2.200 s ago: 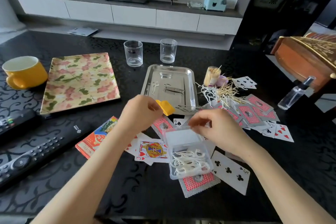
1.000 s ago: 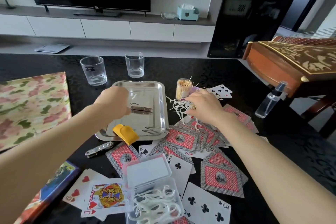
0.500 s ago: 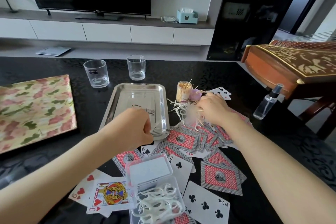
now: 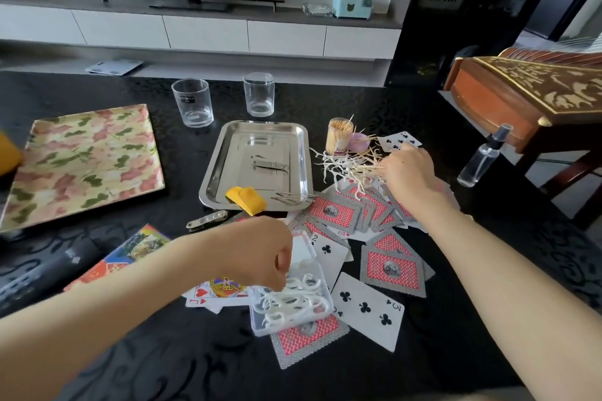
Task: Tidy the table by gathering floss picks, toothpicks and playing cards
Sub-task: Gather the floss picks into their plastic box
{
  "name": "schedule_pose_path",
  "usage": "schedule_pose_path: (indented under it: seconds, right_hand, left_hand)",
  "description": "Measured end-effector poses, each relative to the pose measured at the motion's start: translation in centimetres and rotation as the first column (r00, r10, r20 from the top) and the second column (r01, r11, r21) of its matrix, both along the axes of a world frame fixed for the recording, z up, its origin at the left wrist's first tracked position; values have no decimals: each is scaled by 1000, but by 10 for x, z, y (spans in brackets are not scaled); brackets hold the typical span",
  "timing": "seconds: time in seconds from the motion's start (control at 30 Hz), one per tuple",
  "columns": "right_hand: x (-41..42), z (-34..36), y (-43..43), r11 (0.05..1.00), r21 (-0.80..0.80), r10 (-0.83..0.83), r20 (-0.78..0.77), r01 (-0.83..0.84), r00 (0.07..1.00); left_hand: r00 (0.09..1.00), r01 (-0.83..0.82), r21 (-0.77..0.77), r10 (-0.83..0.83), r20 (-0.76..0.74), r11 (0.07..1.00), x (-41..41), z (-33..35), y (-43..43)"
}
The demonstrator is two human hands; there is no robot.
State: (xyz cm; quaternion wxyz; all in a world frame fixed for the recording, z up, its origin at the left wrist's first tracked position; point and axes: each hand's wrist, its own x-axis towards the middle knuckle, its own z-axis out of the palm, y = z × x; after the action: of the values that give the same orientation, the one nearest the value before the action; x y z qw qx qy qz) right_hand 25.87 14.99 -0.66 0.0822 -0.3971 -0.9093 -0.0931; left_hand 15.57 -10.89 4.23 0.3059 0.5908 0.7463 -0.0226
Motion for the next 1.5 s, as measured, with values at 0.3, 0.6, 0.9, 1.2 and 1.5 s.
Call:
schedule_pose_path:
  seconds: [0.3,0.6,0.9,1.2,1.5]
  right_hand:
    - [18,4,-29,962,-270,-100,-271,24,957]
    - [6,47,-15,860,-491,-79,-398,-140,914]
    - [-60,90,16,989,-143,56,123,-38,991]
    - [-106,82,30,916,97,279,546,-390,790]
    - [-96,65,51,883,-375,275,-71,-281,959]
  left_hand:
    - [981,83,-32,-87,-175,996,18,-21,-11]
    - [968,-227,318,248,-26,921,-23,13,48]
    - [910,-350,569,413,19,744,-68,14,146]
    - [911,-392,565,391,131,725,-87,-5,211]
    - [874,-482,578,411,259,659,-87,-22,222]
